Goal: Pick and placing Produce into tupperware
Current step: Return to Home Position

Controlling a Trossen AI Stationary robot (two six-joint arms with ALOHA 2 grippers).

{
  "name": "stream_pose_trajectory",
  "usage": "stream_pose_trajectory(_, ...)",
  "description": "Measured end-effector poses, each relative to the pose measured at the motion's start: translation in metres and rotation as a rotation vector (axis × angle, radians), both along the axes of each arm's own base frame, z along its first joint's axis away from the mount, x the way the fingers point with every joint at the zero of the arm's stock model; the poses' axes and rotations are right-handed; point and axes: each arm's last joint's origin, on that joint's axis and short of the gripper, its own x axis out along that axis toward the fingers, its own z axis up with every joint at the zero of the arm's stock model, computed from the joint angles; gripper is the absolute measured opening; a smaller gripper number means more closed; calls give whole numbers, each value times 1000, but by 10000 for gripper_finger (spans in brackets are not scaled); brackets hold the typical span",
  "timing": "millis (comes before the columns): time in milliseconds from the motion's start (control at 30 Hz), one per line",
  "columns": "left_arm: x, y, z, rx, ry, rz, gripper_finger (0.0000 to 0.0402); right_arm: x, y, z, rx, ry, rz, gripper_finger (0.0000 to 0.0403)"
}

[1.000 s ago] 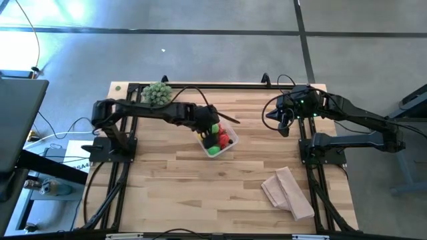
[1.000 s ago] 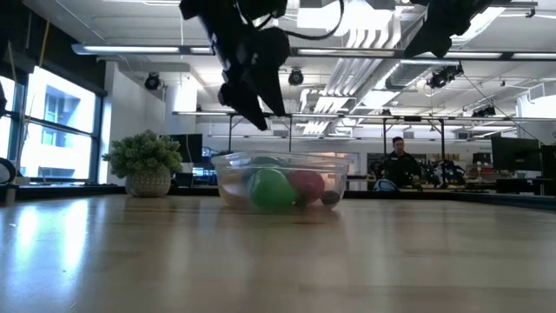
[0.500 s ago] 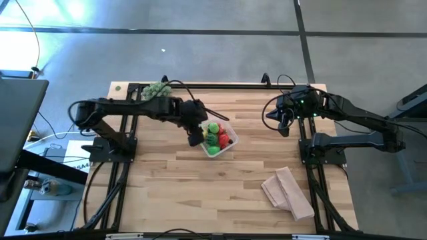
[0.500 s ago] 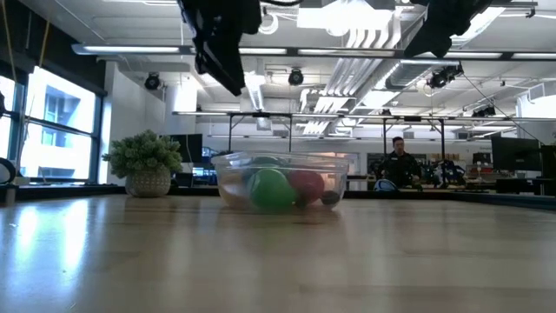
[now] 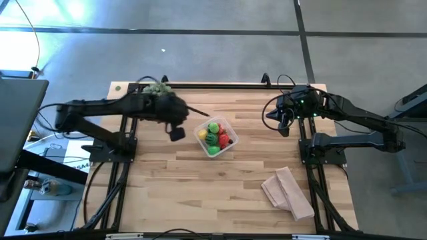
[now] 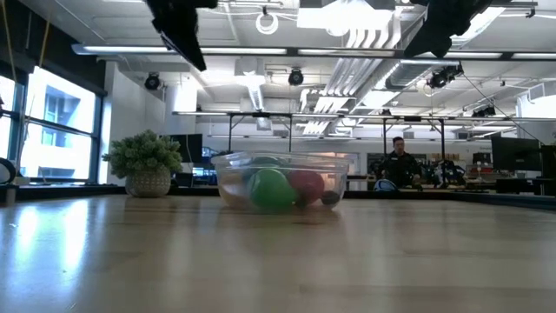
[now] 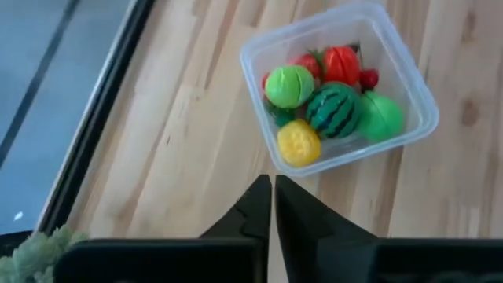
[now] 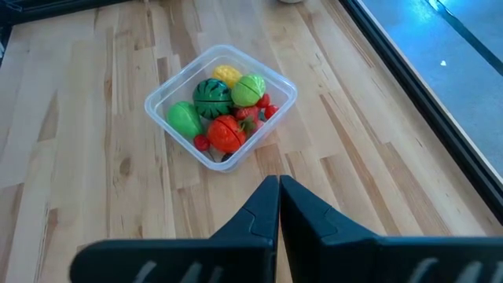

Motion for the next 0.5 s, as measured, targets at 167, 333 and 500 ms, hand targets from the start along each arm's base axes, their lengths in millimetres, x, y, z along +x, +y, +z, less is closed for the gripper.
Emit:
stream_pose_trajectory(167, -45, -11, 1, 26, -201, -10, 6, 0, 0, 0, 0, 0, 1, 4)
stream_pose_trajectory(333, -82, -23, 4, 33, -455, -145, 13, 0, 0, 0, 0, 0, 0, 4)
stream_pose_trajectory(500, -108, -31, 4, 90, -696, -196, 14, 0, 0, 0, 0, 0, 0, 4)
